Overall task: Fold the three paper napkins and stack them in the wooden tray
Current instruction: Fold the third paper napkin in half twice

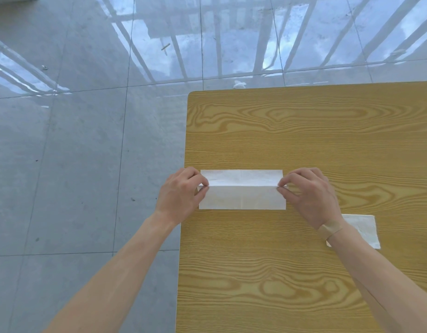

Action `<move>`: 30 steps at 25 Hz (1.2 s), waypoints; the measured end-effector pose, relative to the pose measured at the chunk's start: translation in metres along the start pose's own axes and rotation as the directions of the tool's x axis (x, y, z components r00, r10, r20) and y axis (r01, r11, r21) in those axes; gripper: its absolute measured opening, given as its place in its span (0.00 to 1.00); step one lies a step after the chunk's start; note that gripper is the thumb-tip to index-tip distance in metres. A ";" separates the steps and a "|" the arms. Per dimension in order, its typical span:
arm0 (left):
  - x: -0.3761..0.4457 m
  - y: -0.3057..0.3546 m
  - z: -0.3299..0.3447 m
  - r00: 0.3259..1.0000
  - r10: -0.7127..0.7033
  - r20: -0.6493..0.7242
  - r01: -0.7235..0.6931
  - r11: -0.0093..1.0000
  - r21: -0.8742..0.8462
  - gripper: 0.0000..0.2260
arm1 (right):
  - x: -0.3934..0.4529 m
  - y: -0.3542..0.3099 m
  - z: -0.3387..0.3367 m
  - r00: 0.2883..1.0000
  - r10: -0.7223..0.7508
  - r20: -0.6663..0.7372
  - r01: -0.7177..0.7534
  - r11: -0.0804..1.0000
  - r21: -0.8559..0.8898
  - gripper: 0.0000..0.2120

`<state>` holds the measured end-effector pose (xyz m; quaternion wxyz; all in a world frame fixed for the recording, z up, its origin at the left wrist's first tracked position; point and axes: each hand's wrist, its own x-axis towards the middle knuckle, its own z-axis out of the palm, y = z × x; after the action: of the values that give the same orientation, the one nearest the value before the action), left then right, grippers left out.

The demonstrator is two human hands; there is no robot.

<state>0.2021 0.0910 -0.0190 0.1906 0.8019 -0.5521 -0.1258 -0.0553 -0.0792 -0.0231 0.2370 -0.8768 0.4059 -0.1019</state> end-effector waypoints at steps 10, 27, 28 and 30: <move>-0.019 -0.004 0.002 0.920 0.288 -0.266 -0.257 0.955 0.145 0.03 | -0.039 0.009 0.003 0.934 -0.194 -0.300 0.163 0.978 -0.127 0.03; -0.081 0.014 0.043 0.992 0.075 -0.104 -0.073 0.997 0.017 0.09 | -0.104 -0.017 0.048 0.990 -0.049 -0.130 0.037 0.995 -0.092 0.16; -0.079 0.023 0.047 0.990 0.096 -0.101 -0.095 0.995 0.021 0.10 | -0.101 -0.023 0.051 0.993 -0.069 -0.093 0.059 0.993 -0.106 0.19; -0.072 0.040 0.058 0.989 0.143 -0.028 -0.142 0.988 0.053 0.17 | -0.092 -0.035 0.059 0.996 -0.087 0.012 0.088 0.984 -0.158 0.26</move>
<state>0.1184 0.1354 -0.0539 0.1872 0.7669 -0.6080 -0.0849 -0.0701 0.0299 -0.0552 0.1630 -0.9101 0.3731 -0.0774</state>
